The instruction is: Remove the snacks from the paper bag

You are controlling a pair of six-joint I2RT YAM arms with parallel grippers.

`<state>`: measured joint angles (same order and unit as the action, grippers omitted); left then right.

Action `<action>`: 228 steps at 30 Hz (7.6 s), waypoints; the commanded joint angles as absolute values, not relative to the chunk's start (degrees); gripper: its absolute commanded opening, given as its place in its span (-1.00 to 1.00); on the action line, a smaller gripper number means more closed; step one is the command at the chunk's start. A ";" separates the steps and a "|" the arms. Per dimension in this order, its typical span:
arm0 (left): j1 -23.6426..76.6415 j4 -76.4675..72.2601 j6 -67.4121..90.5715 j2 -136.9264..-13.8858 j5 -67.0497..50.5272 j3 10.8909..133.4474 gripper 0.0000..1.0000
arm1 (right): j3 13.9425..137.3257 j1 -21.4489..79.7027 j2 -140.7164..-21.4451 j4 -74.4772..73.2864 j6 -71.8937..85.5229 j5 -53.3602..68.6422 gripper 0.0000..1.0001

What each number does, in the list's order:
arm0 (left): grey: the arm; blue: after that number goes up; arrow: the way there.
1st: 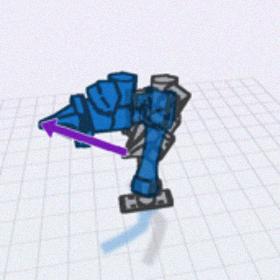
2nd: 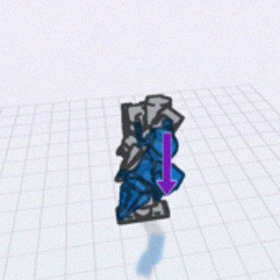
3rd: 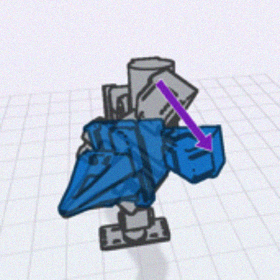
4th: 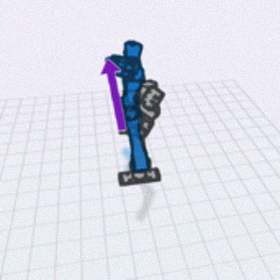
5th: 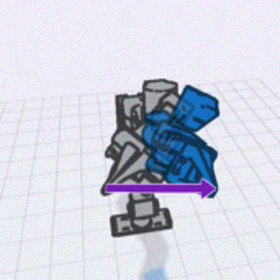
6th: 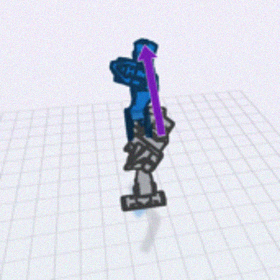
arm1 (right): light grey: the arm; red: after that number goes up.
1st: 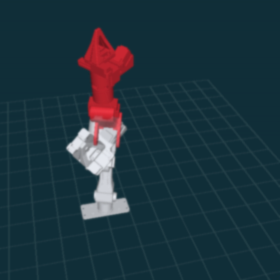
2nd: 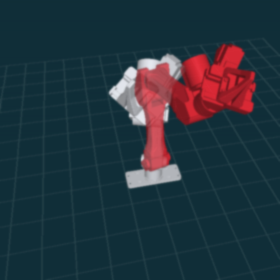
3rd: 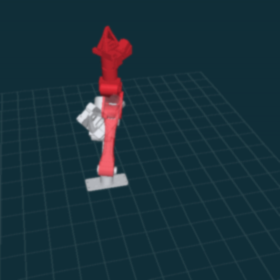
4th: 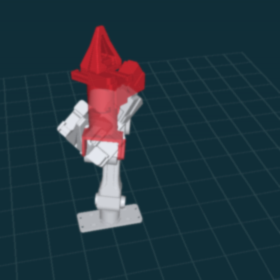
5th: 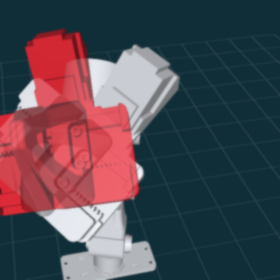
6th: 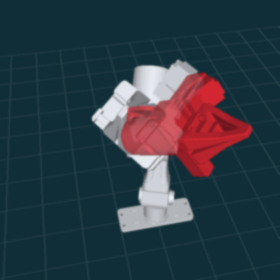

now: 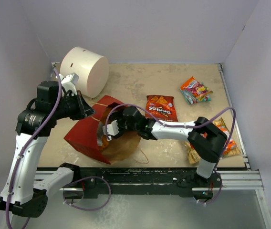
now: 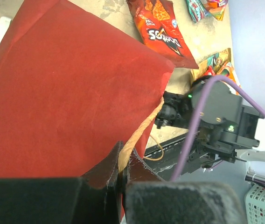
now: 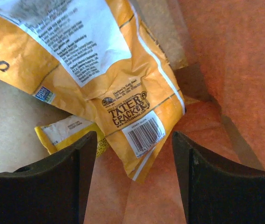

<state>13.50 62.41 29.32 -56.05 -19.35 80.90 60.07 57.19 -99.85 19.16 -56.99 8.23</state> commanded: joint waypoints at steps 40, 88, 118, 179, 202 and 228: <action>13.01 61.62 26.80 -57.94 -18.77 83.60 -1.00 | 70.78 52.56 -105.86 22.36 -38.32 12.65 -1.00; 13.01 55.37 28.21 -57.36 -12.00 79.44 -1.00 | 84.41 54.16 -62.70 -31.37 7.75 -34.32 -1.00; 12.95 58.07 25.67 -58.56 -13.77 84.36 -1.00 | 77.90 3.26 -89.00 21.96 -54.71 47.55 -1.00; 12.93 58.71 26.83 -55.88 -13.85 79.07 -1.00 | 47.44 21.88 -60.48 7.73 17.96 3.34 0.18; 12.88 62.13 31.98 -50.44 -10.08 72.16 -1.00 | 60.78 14.11 -104.15 10.08 27.28 28.94 0.23; 13.01 57.09 39.88 -40.81 -9.83 63.02 -1.00 | 40.31 42.28 -64.96 29.53 7.16 17.68 0.54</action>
<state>13.26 62.13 36.97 -39.81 -9.15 63.57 45.30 37.28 -68.10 20.75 10.79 22.35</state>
